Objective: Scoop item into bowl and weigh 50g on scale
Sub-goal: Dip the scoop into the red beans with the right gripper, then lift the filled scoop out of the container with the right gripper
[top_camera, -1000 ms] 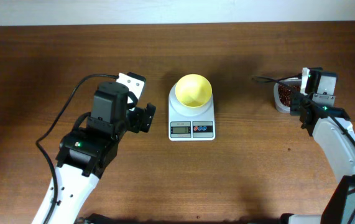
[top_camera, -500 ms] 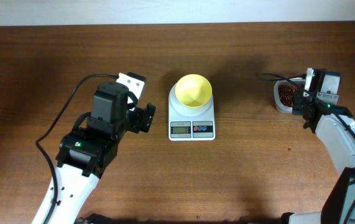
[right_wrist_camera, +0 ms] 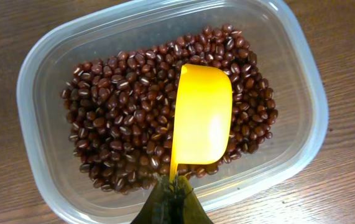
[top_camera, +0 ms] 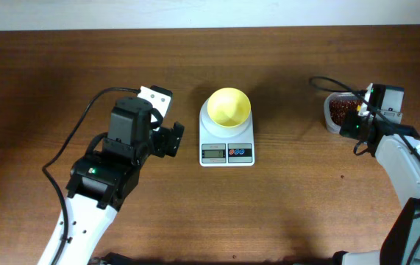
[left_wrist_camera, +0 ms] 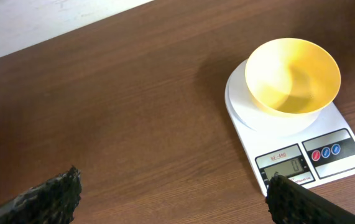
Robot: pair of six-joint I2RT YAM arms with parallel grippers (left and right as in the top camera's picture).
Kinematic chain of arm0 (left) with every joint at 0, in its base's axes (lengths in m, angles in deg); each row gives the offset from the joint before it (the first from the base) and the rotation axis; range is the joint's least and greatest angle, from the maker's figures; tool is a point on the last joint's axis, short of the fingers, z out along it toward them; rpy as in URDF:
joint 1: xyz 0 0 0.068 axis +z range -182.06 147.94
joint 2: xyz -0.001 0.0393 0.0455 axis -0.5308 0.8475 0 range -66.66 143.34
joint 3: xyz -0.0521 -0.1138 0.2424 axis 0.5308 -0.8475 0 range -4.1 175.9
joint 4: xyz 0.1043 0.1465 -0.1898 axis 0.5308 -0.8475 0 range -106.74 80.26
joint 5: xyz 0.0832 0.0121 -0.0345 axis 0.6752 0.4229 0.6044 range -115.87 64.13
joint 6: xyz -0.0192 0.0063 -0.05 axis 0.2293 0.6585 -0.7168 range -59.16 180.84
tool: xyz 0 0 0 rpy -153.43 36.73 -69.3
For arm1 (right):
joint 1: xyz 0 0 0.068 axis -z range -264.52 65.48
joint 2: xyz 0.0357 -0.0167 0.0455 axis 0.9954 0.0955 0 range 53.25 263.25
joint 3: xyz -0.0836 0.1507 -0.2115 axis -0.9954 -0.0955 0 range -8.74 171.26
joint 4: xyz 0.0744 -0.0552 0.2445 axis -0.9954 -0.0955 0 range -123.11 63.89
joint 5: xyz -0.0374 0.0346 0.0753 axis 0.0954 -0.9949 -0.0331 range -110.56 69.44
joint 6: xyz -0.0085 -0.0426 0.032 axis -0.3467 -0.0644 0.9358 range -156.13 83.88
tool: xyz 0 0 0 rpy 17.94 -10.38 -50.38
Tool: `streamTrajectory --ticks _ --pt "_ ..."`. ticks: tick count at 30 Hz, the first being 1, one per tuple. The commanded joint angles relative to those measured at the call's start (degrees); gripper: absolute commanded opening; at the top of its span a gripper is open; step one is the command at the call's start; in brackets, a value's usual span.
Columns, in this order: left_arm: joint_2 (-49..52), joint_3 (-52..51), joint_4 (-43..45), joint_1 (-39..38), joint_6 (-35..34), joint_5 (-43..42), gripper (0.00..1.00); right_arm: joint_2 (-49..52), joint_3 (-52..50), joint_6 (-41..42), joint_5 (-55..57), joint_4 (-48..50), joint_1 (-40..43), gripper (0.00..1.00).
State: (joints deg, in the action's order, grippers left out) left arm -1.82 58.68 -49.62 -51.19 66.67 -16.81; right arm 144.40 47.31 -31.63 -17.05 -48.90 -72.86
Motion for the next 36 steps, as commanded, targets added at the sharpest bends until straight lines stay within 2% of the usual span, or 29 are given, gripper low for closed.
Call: streamTrajectory --ticks 1,12,14,20,27,32,36 --pt "0.1 0.6 0.1 0.2 0.3 0.4 0.99 1.3 -0.2 2.6 -4.8 -1.5 0.4 0.04" --pt "0.1 0.6 0.1 0.2 0.3 0.4 0.99 1.3 -0.2 3.6 -4.9 -4.4 0.4 0.04" --pt "0.1 0.6 0.1 0.2 0.3 0.4 0.99 1.3 -0.2 6.0 -5.5 -4.5 0.8 0.04" --pt "0.1 0.6 0.1 0.2 0.3 0.4 0.99 1.3 -0.2 7.2 -22.2 -4.3 9.3 0.04" --pt "0.1 0.6 0.1 0.2 0.3 0.4 0.99 3.8 -0.2 12.5 -26.1 -4.5 10.5 0.04" --pt "0.1 0.6 0.1 0.2 0.3 0.4 0.99 5.4 -0.2 12.5 -28.0 -6.4 10.7 0.04" --pt "0.1 0.6 0.1 0.2 0.3 0.4 0.99 5.4 -0.2 12.5 -35.3 -6.1 16.0 0.04"
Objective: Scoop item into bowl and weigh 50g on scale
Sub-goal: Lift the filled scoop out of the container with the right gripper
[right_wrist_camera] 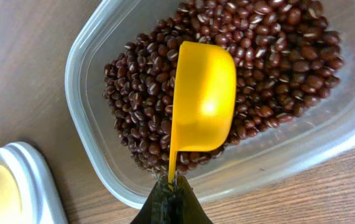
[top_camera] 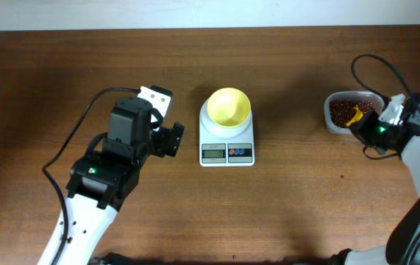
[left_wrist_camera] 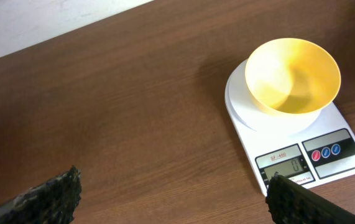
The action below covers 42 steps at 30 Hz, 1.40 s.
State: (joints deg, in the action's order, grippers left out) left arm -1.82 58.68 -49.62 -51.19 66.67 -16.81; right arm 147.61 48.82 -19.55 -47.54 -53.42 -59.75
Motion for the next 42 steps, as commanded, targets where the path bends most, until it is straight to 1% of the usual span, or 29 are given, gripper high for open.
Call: streamTrajectory --ticks 1,3,6,10,16,19,27,30,35,42 --pt "0.1 0.6 0.1 0.2 0.3 0.4 0.99 2.2 -1.7 0.2 -6.9 -1.2 4.1 0.04" --pt "0.1 0.6 0.1 0.2 0.3 0.4 0.99 2.2 -1.7 0.2 -11.0 -1.0 6.8 0.04" --pt "0.1 0.6 0.1 0.2 0.3 0.4 0.99 2.2 -1.7 0.0 -11.3 -1.0 8.2 0.04" --pt "0.1 0.6 0.1 0.2 0.3 0.4 0.99 2.2 -1.7 0.0 -17.9 -0.2 10.3 0.04" --pt "0.1 0.6 0.1 0.2 0.3 0.4 0.99 2.2 -1.7 0.0 -21.2 -0.2 13.6 0.04" --pt "0.1 0.6 0.1 0.2 0.3 0.4 0.99 2.2 -1.7 0.0 -21.3 -0.2 13.6 0.04" --pt "0.1 0.6 0.1 0.2 0.3 0.4 0.99 2.2 -1.7 0.0 -25.9 -0.6 13.6 0.04" --pt "0.1 0.6 0.1 0.2 0.3 0.4 0.99 2.2 -1.7 0.0 -28.4 -0.6 14.3 0.04" --pt "0.1 0.6 0.1 0.2 0.3 0.4 0.99 2.2 -1.7 0.0 -32.8 -0.6 18.1 0.04" --pt "0.1 0.6 0.1 0.2 0.3 0.4 0.99 2.2 -1.7 0.0 -39.1 -0.5 18.1 0.04"
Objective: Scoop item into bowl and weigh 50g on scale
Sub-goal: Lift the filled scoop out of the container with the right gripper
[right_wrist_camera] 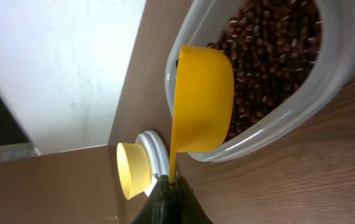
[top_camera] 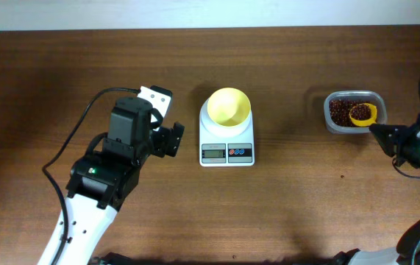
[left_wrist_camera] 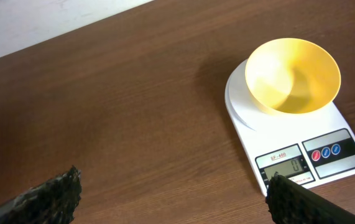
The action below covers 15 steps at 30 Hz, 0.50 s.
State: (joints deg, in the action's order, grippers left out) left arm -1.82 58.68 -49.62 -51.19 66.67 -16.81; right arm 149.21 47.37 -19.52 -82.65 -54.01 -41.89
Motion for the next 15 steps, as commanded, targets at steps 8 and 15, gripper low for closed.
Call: streamTrajectory --ticks 8,15 --pt "0.1 0.6 0.1 0.2 0.3 0.4 0.99 0.6 -0.3 0.0 -12.9 0.2 0.1 0.04" --pt "0.1 0.6 0.1 0.2 0.3 0.4 0.99 0.6 -0.3 0.0 -15.7 0.2 -3.0 0.04"
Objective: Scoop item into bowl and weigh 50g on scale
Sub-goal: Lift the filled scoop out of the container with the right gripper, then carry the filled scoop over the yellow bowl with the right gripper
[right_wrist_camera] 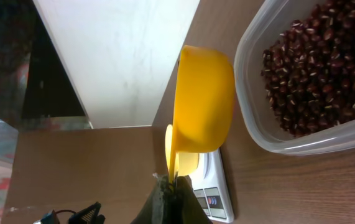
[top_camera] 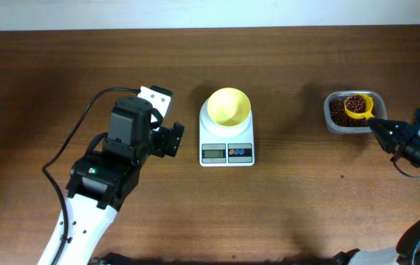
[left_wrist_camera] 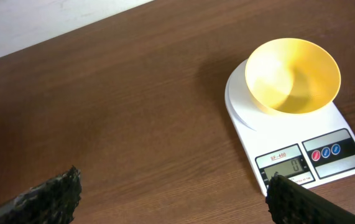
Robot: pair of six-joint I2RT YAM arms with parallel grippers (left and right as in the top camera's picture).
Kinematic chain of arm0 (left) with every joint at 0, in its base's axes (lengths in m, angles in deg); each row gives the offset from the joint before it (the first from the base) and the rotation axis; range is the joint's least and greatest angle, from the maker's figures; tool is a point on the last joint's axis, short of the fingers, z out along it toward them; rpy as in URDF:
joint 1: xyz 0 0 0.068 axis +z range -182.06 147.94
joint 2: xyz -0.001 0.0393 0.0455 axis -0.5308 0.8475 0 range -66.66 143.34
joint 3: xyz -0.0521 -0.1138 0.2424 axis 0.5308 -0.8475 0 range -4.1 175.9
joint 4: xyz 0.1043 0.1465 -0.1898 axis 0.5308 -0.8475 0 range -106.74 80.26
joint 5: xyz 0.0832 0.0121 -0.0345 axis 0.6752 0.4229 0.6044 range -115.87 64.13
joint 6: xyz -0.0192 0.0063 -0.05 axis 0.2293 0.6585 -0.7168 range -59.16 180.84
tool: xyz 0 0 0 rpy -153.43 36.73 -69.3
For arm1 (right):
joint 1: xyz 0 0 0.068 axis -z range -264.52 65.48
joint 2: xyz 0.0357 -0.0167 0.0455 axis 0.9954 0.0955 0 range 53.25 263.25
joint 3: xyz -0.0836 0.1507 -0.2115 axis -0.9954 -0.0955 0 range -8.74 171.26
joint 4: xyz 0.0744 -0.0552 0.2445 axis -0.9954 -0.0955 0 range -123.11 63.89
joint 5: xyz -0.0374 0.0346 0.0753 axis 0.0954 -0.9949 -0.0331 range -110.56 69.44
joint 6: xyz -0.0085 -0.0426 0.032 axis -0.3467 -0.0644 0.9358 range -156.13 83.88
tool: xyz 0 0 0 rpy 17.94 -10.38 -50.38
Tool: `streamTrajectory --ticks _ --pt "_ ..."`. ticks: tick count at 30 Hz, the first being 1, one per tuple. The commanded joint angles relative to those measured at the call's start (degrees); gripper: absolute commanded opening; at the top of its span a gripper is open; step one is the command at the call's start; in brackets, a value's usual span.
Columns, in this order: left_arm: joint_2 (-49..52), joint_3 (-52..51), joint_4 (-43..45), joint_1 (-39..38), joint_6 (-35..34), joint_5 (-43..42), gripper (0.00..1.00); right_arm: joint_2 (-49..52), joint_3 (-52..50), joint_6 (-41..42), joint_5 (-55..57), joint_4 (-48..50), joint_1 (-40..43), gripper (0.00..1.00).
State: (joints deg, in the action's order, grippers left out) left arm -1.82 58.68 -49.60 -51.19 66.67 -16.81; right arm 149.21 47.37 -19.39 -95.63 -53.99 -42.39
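Note:
A yellow bowl (top_camera: 229, 107) sits empty on the white scale (top_camera: 226, 145), whose display (left_wrist_camera: 285, 167) reads 0. At the right a clear tub of red beans (top_camera: 339, 115) stands on the table. My right gripper (top_camera: 381, 130) is shut on the handle of a yellow scoop (top_camera: 357, 106), which holds beans and hangs over the tub. In the right wrist view the scoop (right_wrist_camera: 202, 112) is seen from below, left of the tub (right_wrist_camera: 308, 81). My left gripper (top_camera: 176, 139) stands open just left of the scale, fingers (left_wrist_camera: 46, 199) apart over bare table.
The dark wooden table (top_camera: 290, 199) runs to a pale wall at the back. My left arm (top_camera: 114, 162) lies over the table's left half, with a cable looping beside it. My right arm reaches in from the right edge.
The scoop has risen out of the beans and now carries a load above the tub. My right wrist has tilted further. The left arm, bowl and scale are unchanged.
My right gripper held the yellow scoop empty over the beans. It then swung round to the tub's right side, with the scoop lying among the beans. Now the scoop is lifted with beans in it. The left gripper stayed open beside the scale throughout.

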Motion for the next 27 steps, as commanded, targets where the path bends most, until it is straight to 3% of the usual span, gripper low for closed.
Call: streamTrajectory --ticks 1,7,16,27 --pt "0.1 0.6 0.1 0.2 0.3 0.4 0.99 0.6 -0.3 -0.1 -2.8 0.2 -4.2 0.04" --pt "0.1 0.6 0.0 0.2 0.3 0.4 0.99 0.6 -0.3 2.6 -2.7 2.4 -16.7 0.04" --pt "0.1 0.6 0.1 0.2 0.3 0.4 0.99 0.6 -0.3 20.4 -2.7 17.8 -28.6 0.04" --pt "0.1 0.6 0.0 0.2 0.3 0.4 0.99 0.6 -0.3 20.4 10.8 18.1 -39.6 0.04"
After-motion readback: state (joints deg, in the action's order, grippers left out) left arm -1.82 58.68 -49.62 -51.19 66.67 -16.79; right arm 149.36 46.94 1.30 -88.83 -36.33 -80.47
